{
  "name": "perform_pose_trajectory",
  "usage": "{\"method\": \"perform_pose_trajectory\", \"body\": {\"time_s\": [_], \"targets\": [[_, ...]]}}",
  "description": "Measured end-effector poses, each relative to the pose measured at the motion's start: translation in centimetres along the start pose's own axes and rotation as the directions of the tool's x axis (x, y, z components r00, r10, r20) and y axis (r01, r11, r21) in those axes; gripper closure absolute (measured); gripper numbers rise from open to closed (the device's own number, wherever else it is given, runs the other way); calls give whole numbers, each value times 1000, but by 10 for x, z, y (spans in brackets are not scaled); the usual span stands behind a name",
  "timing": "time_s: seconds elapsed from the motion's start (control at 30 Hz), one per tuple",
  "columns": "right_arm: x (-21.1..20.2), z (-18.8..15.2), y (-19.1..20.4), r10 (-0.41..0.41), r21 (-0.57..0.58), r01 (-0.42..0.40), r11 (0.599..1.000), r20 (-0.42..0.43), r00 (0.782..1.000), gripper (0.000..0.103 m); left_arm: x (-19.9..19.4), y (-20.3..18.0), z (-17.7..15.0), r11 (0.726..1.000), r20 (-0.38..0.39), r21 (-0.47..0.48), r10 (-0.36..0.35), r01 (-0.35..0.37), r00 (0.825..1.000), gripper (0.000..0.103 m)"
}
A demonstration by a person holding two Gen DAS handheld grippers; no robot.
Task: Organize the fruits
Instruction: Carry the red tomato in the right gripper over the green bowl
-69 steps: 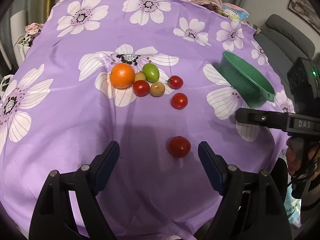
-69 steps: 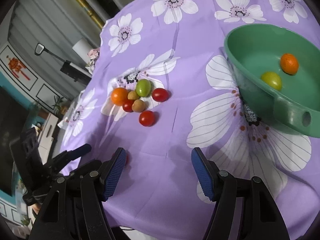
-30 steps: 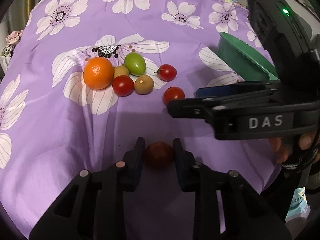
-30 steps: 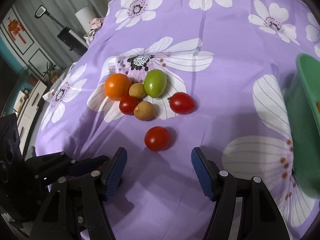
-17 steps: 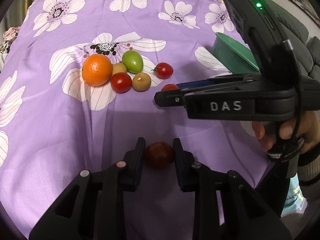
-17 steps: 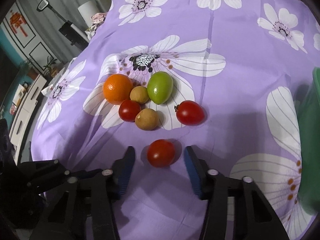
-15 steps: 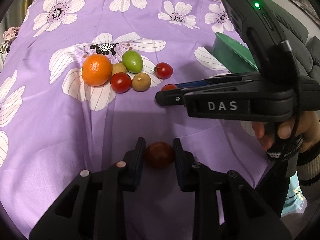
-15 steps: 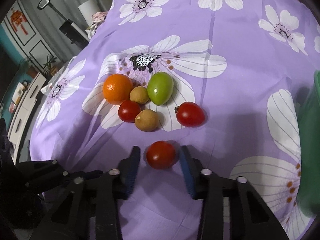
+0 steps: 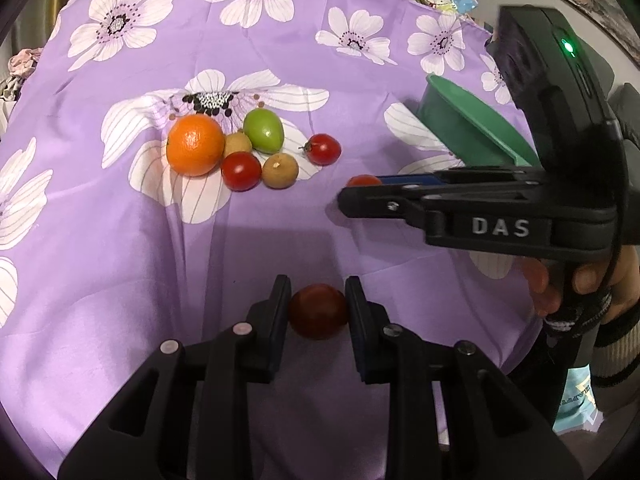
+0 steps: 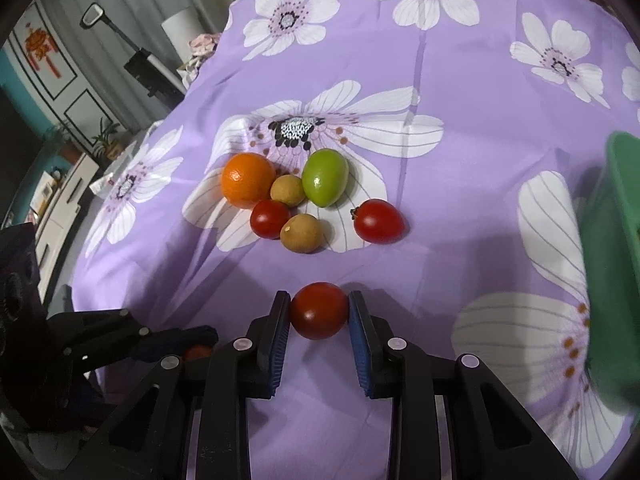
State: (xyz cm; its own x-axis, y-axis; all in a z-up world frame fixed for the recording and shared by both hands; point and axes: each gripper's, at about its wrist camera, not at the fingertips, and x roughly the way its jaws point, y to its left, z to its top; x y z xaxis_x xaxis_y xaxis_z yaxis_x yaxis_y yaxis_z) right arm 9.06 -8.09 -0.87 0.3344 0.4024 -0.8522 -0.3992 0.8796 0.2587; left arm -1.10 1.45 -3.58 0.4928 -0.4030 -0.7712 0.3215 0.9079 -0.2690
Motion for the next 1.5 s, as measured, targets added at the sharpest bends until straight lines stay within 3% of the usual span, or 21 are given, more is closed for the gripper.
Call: {"method": "perform_pose_trajectory", "body": {"time_s": [0.67,1.5], "targets": [[-61,-32,-19,32,82,-44,996,140,990,72,-25,-38,14,999,59,34,10,-12,998,76],[-122,-49,-69,-68,186,11,983,301,951,72,-24,-91,55,983,96,182,-15,-3,995,76]]}}
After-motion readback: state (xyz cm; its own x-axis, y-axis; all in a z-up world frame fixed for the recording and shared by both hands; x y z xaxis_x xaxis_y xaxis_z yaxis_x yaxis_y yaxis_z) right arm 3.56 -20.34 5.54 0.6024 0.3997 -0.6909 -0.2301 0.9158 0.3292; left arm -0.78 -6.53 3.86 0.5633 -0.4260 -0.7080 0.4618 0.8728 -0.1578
